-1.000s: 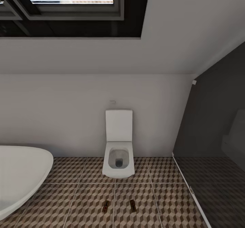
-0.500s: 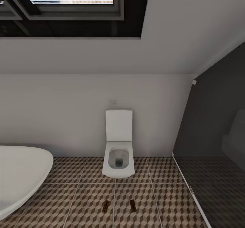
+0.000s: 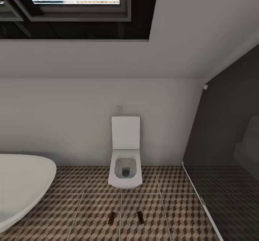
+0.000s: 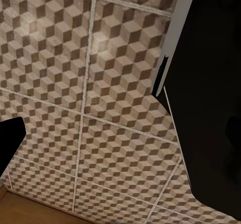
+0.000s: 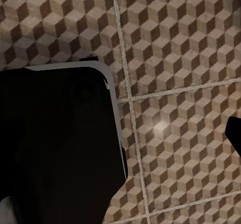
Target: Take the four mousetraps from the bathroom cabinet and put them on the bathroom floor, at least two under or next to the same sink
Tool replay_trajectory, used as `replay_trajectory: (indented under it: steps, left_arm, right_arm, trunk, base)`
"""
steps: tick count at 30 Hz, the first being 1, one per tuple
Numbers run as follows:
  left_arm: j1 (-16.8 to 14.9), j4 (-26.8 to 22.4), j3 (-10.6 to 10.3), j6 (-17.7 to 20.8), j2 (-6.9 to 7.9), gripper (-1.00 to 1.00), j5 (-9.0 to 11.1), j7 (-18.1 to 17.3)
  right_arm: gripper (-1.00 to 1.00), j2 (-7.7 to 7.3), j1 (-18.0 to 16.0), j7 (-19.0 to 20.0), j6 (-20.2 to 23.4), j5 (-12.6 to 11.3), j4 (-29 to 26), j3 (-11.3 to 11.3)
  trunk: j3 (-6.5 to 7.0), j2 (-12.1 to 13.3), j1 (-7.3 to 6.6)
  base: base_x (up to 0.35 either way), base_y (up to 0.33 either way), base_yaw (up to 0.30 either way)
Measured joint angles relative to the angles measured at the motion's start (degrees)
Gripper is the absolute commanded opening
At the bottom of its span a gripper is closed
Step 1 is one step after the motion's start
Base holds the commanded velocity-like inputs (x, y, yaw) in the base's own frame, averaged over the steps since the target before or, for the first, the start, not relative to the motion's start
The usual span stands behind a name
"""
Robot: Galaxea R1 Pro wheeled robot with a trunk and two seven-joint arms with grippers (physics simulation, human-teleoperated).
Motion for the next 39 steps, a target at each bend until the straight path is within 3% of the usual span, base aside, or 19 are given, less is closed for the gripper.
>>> replay_trajectory:
  steps: [39]
  left_arm:
    - [0.00,0.00,0.01,0.00,0.00,1.00,0.00,0.00]
  right_arm:
    - [1.00,0.00,0.00,-0.01,0.00,0.00,0.00,0.01]
  trunk:
    - [0.00,0.00,0.00]
  base:
    - [0.000,0.000,0.000]
